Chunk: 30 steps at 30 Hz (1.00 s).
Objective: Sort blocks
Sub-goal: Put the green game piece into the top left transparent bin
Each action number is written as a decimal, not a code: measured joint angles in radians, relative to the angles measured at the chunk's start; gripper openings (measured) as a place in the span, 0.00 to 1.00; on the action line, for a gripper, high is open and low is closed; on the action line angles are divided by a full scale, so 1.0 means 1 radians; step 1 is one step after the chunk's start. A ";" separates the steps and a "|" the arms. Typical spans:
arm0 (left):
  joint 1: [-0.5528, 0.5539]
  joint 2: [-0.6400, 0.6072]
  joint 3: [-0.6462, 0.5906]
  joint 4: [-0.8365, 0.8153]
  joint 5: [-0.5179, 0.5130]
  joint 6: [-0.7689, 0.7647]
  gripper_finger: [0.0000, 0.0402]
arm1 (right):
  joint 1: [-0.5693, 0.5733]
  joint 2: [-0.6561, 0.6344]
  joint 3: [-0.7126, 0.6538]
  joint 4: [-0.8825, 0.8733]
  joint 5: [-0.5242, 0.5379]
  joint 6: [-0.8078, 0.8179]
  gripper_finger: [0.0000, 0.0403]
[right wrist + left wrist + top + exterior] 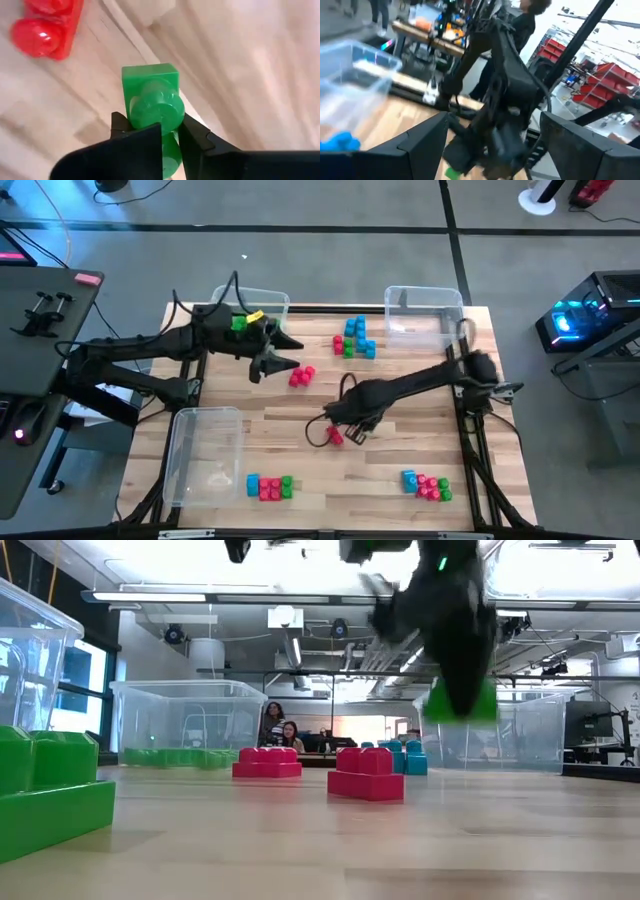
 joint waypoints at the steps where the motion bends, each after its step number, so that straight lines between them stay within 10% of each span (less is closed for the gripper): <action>1: 0.000 0.000 0.009 0.000 -0.008 0.020 0.75 | 0.000 -0.042 -0.001 0.000 0.017 0.014 0.01; 13: -0.016 0.063 0.017 0.100 -0.055 0.075 0.75 | -0.009 -0.493 0.004 0.715 0.387 -0.200 0.00; 20: -0.069 0.148 0.017 0.423 -0.003 0.020 0.75 | -0.046 -0.491 0.002 0.901 0.354 -0.358 0.00; 30: -0.081 0.208 0.016 0.451 -0.048 -0.035 0.75 | -0.061 -0.479 0.002 0.933 0.309 -0.365 0.00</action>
